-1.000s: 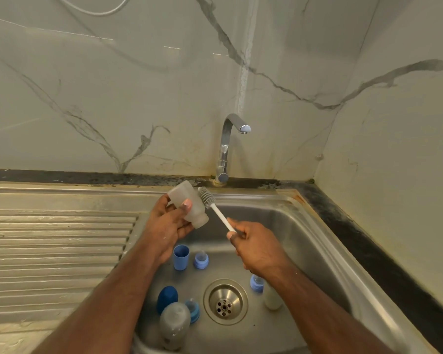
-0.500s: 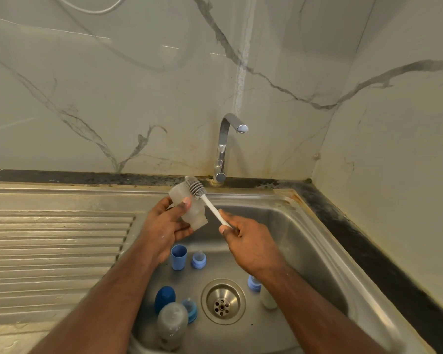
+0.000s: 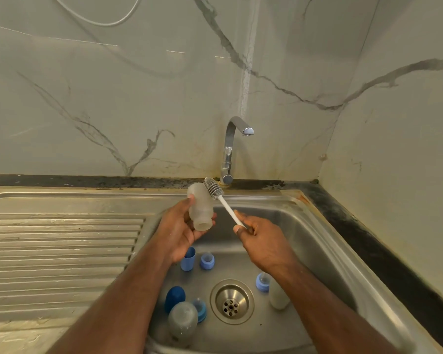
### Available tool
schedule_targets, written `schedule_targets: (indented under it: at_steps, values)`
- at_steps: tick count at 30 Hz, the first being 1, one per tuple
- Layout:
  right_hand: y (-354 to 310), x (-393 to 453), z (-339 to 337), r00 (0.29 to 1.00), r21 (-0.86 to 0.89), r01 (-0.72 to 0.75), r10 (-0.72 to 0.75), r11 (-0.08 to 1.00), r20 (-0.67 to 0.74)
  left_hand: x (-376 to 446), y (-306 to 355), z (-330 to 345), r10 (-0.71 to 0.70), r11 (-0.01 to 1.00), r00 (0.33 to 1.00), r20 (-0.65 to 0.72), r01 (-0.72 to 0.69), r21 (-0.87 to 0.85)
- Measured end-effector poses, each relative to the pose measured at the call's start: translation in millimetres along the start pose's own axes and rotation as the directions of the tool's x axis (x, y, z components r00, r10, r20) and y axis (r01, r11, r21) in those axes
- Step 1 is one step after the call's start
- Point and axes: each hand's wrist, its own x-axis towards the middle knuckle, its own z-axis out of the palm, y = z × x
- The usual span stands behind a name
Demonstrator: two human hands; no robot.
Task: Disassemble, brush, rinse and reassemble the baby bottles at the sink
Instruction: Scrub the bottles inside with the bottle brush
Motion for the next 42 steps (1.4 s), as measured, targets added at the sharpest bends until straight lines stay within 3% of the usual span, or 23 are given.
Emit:
schedule_targets:
  at_steps: [12,16,20,25,29,33,38,42]
  values:
    - [-1,-5,0,0.996,-0.009,0.052,-0.052,0.999,0.067,-1,8,-3,0.003,1.000,0.994,-0.114,-0.004,-0.008]
    - [1,3,-3,1.000,-0.056,-0.001,0.001,0.998,0.015,-3,4,-2,-0.024,0.999,0.996,-0.085,0.028,0.041]
    - [-3,-5,-2,0.996,-0.054,0.064,-0.060,0.996,0.069,0,4,-5,-0.012,0.998,0.997,-0.083,0.017,0.062]
    - [0,3,-5,1.000,-0.105,0.022,-0.022,0.994,0.002,0,0,-4,-0.035,0.997,0.998,-0.052,0.038,0.060]
    - [-2,-5,-2,0.996,-0.068,0.079,-0.075,0.995,0.052,3,2,-8,-0.017,0.998,0.999,-0.047,0.020,0.058]
    - [5,4,-7,1.000,-0.099,0.014,-0.016,0.995,-0.023,0,2,-8,-0.029,0.999,0.999,-0.026,0.030,0.043]
    - [1,-1,-2,0.998,-0.093,0.061,-0.058,0.994,0.037,4,1,-9,0.006,0.996,1.000,-0.024,-0.003,0.091]
    - [3,4,-6,1.000,-0.126,0.014,-0.016,0.992,-0.013,4,-2,-7,0.005,0.993,1.000,-0.003,-0.005,0.116]
